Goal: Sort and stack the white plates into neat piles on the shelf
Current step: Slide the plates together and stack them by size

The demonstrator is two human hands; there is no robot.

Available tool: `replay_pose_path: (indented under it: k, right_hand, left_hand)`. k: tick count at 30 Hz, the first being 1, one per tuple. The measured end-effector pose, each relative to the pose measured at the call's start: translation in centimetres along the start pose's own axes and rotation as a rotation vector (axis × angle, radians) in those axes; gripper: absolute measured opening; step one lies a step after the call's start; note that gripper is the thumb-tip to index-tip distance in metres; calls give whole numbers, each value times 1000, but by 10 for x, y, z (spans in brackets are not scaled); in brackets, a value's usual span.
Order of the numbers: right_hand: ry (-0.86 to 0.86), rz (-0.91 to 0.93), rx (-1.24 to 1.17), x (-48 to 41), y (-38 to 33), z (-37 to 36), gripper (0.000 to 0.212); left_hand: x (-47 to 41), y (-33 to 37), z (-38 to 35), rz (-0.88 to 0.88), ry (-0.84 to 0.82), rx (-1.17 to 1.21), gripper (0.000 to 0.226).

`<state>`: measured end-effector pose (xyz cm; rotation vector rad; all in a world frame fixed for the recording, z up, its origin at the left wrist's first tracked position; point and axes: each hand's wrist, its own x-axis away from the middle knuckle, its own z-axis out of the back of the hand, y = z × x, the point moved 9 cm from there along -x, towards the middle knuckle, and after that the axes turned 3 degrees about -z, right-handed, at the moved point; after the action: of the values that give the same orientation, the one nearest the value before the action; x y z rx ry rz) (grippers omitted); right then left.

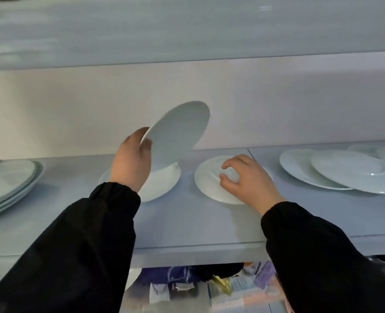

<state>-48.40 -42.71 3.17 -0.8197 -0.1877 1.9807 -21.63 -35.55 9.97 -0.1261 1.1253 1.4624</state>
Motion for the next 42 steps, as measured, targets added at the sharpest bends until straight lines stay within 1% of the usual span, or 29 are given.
replay_pose_path:
  k: [2,5,9,11,13,15,16,18,19,21,30,33,35,37,39,42]
  right_hand:
    - [-13,3,-14,-6,-8,-11,26]
    - [-17,-6,-18,-13,-14,-20,25]
    - [-13,-12,-20,-17,-11,-23,23]
    - [3,-14,-34,-18,-7,-21,20]
    - [14,-12,-34,-18,-5,-21,18]
    - [31,-8,-37,-18,-4,-20,16]
    - [37,-8,-44,-18,-3,-20,16]
    - [39,-15,-62,-18,-1,-20,16]
    - [39,-21,-69,-18,0,-20,17]
    - [44,-32,-74,-17,2,-19,18]
    - [55,-46,-81,-13,2,-17,18]
    - [58,-36,-84,-11,1,-15,20]
    - [58,-25,-75,-10,0,-14,22]
    - [51,-21,-75,-10,3,-13,25]
    - [46,-19,-75,-10,6,-10,29]
    - [33,-29,-61,-10,14,-5,37]
  left_hand:
    - [6,-20,17,80,41,64,31]
    - [17,-50,36,215,94,127,32]
    - [35,-100,48,458,172,235,29]
    - [42,-118,51,540,192,251,29]
    - [47,-133,57,606,205,245,33]
    - [49,-147,60,654,182,214,37]
    - [49,-153,61,669,156,193,41]
    - [50,-163,60,693,112,136,59]
    - [51,-164,60,692,99,114,65]
    - [51,-159,59,664,92,85,66]
    - [50,-148,60,557,113,45,59]
    - [50,-140,65,477,164,-17,58]
    - [47,-124,72,318,234,-91,56]
    - [42,-95,71,76,243,-239,52]
    - [42,-59,54,-164,206,-353,50]
    - [51,-5,10,-400,100,-332,49]
